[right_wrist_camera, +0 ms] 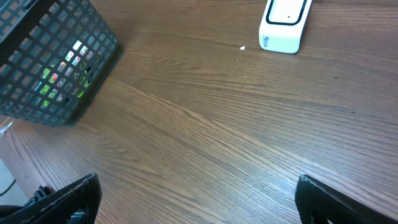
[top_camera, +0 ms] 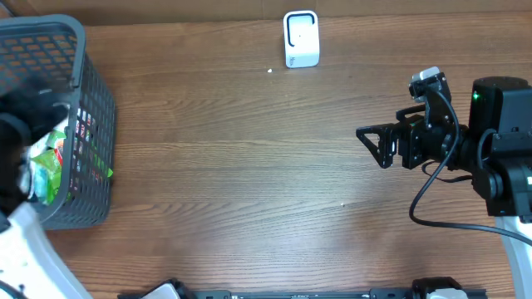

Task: Scan the item barcode
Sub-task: 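Reach the left gripper into the grey basket toward the green snack bag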

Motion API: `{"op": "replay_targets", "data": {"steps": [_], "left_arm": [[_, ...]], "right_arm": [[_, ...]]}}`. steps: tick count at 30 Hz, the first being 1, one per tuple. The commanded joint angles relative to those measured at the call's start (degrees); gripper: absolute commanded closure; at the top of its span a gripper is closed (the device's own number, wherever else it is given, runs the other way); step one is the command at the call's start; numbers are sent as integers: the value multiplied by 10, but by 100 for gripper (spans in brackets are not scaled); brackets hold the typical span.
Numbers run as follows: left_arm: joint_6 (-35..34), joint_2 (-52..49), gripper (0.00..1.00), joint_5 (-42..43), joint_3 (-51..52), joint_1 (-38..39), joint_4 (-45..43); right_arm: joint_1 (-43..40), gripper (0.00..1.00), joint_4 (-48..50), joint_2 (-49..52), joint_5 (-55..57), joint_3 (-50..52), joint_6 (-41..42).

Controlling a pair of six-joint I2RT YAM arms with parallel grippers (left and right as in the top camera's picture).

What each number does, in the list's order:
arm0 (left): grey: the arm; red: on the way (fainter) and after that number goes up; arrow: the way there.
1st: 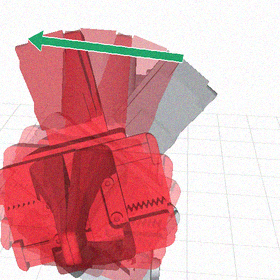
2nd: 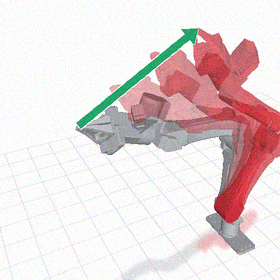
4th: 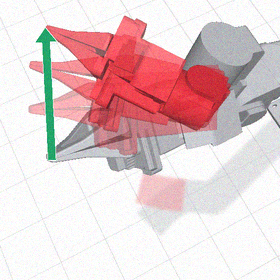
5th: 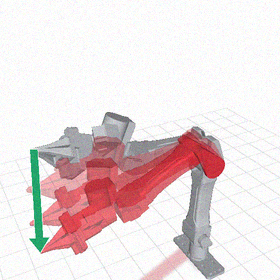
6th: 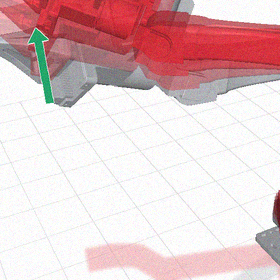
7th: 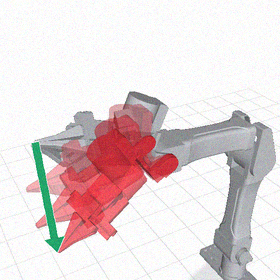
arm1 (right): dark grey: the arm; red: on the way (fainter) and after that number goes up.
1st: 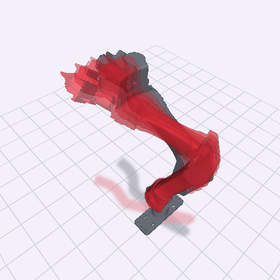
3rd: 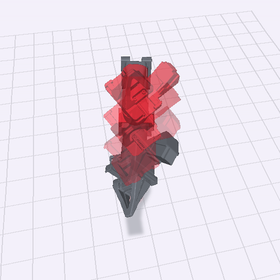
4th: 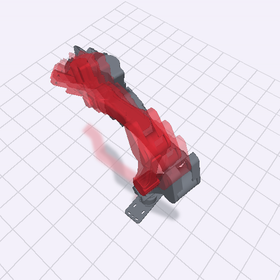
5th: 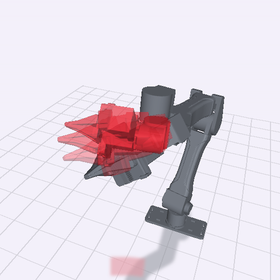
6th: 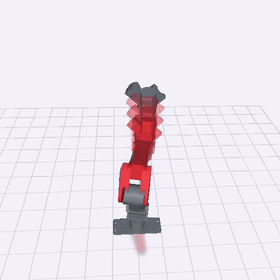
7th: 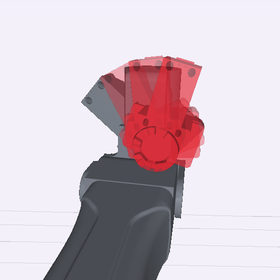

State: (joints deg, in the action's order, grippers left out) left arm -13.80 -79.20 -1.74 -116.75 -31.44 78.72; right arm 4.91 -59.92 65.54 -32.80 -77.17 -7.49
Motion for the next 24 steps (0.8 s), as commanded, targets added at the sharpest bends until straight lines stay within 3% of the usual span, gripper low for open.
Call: {"op": "replay_targets", "data": {"steps": [1,5,17,24], "left_arm": [[-59,-53,0,-14,-4,-84,17],[-60,-127,4,-1,-4,-131,36],[-20,-290,14,-16,-3,-135,89],[-7,-363,16,-18,-3,-134,77]], "right_arm": [[3,0,-2,-4,-7,-16,1],[3,0,-3,-4,-7,-16,-1],[3,0,-17,4,-3,-16,-1],[3,0,-24,26,-3,-16,-1]]}}
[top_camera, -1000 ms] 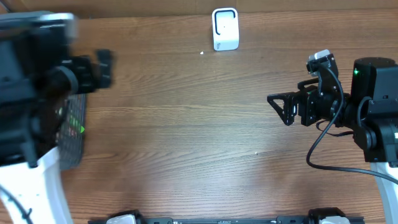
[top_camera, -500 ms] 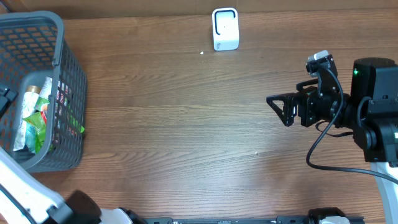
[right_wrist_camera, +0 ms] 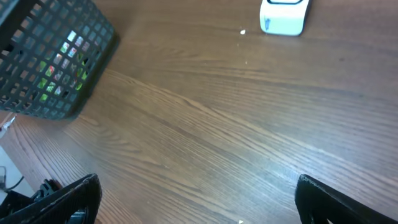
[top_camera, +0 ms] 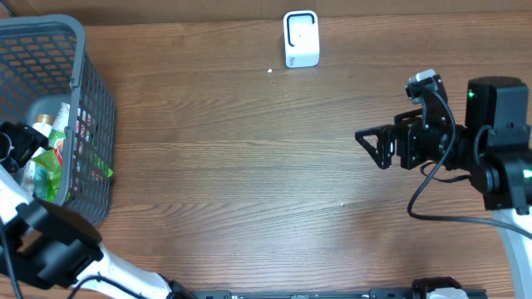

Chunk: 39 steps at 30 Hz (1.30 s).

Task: Scan the item barcode
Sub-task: 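Reach the left gripper into the grey basket toward the green snack bag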

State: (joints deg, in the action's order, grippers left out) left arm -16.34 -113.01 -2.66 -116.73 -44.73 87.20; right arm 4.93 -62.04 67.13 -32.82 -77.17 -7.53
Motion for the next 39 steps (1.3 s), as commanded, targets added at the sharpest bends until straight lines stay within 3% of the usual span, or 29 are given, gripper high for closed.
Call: {"op": "replay_targets", "data": {"steps": [1,15,26,29,32,34,39], "left_arm": [[21,-33,16,-4,-3,-1,-12],[48,-133,26,-58,9,76,-74],[35,-133,27,-112,103,87,-133],[20,-133,46,-115,105,87,-132],[20,-133,81,-114,97,87,-127],[17,-132,95,-111,87,87,-119],[10,-132,96,-108,28,92,-71]], "right_arm": [[3,0,-3,12,-3,-16,0],[3,0,-7,42,-3,-16,0],[3,0,-7,47,-3,-16,0],[3,0,-7,47,-3,-16,0],[3,0,-6,47,-3,-16,0],[3,0,-4,47,-3,-16,0],[3,0,0,47,-3,-16,0]]}}
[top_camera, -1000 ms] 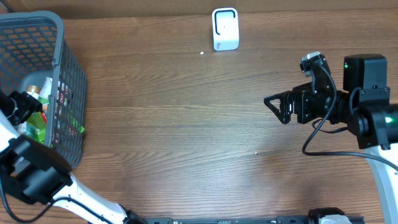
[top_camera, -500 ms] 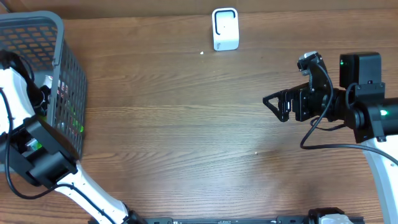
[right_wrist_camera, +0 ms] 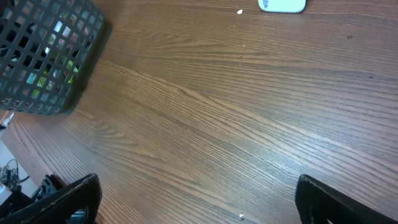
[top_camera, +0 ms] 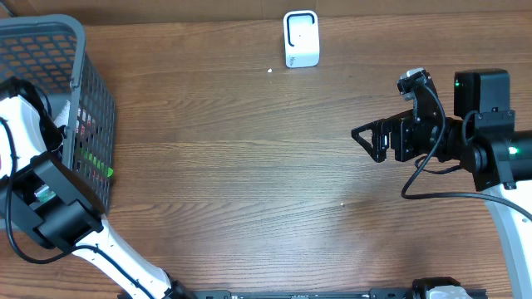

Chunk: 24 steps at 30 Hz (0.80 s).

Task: Scan the item barcode
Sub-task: 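Reach the left gripper into the grey basket toward the green snack bag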

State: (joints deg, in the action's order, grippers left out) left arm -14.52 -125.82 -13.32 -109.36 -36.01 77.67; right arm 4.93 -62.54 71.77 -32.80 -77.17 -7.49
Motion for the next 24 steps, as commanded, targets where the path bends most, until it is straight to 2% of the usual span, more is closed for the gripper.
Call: {"op": "replay_targets", "data": {"steps": [1,5,9,14,19,20,24], "left_arm": [[-10,-4,96,-1,-66,6,40],[-11,-4,96,-2,-163,12,107],[-20,-4,96,3,-309,19,189],[-1,42,96,53,-387,34,191],[-1,130,96,37,-408,62,176],[-5,143,92,37,-408,61,176],[-13,155,48,37,-407,48,191]], "right_arm": [[3,0,5,0,-3,-16,0],[3,0,5,0,-3,-16,0],[3,0,4,0,-3,-16,2],[3,0,3,0,-3,-16,2],[3,0,2,0,-3,-16,2],[3,0,1,0,-4,-16,2],[3,0,-11,0,-3,-16,2]]}}
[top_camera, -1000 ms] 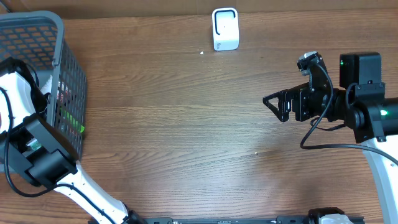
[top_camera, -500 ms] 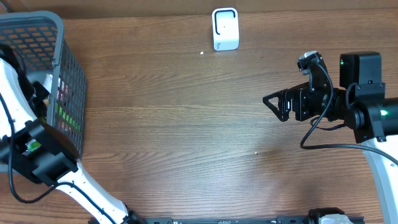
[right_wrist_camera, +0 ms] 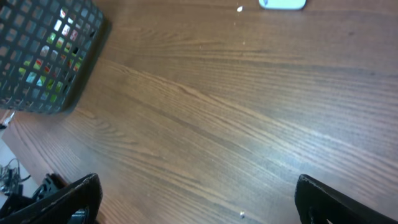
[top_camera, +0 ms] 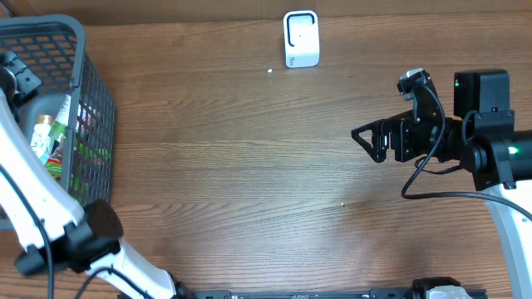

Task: Scan the item barcode
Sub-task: 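Reach the left gripper into the grey basket toward the green snack bag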

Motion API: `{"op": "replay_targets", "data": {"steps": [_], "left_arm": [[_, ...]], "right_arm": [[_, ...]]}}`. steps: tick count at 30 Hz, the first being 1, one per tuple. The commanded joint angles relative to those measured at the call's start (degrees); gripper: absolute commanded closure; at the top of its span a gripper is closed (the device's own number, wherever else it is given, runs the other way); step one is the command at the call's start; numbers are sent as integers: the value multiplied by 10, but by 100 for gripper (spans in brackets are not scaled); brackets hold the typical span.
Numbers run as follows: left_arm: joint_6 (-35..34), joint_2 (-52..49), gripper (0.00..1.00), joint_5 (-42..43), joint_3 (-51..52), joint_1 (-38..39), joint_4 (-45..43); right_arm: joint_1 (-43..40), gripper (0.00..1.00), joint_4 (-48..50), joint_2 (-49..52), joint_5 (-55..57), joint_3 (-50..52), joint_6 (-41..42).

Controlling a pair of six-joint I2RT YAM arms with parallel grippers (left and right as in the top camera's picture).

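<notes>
A dark grey mesh basket (top_camera: 87, 100) stands at the table's left edge with green and red packets (top_camera: 48, 137) inside; the right wrist view shows the basket (right_wrist_camera: 37, 93) at upper left. The white barcode scanner (top_camera: 301, 37) stands at the far edge, its base just showing as scanner (right_wrist_camera: 283, 4). My left arm rises along the left edge, and its black wrist end, the left gripper (top_camera: 15, 73), is over the basket's far-left corner; its jaws cannot be made out. My right gripper (top_camera: 370, 139) hangs above the table at the right, open and empty (right_wrist_camera: 202, 202).
Bare brown wood table (top_camera: 233, 166) lies between basket and right arm. A small white speck (top_camera: 270, 71) lies near the scanner. The left arm's black joint (top_camera: 87, 232) sits in front of the basket.
The left arm has changed pose: its joint is now lower, in front of the basket, and its black end is over the basket's far-left corner. The packets show again. The right arm is unmoved.
At first the left arm was a blur over the basket's left side. Then its end was at the basket's left beside the packets. Later the arm covered the basket. Meanwhile the open right gripper shifted slightly toward the far edge and stayed empty.
</notes>
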State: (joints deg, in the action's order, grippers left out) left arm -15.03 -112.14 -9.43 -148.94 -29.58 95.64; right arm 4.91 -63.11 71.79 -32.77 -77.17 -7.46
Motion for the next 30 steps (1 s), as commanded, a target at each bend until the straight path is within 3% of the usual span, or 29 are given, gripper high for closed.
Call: {"op": "replay_targets", "data": {"steps": [1,3,5,15,30], "left_arm": [[-8,15,42,1,-4,-24,12],[-18,13,29,8,21,-35,12],[-38,12,25,12,63,-47,12],[-56,12,23,30,337,-111,-67],[-58,11,16,85,668,-109,-421]], "right_arm": [[3,0,-9,0,-3,-16,1],[3,0,-11,0,-3,-16,1],[3,0,-12,0,-3,-16,1],[3,0,-19,0,-3,-16,-1],[3,0,-21,0,-3,-16,-1]]}}
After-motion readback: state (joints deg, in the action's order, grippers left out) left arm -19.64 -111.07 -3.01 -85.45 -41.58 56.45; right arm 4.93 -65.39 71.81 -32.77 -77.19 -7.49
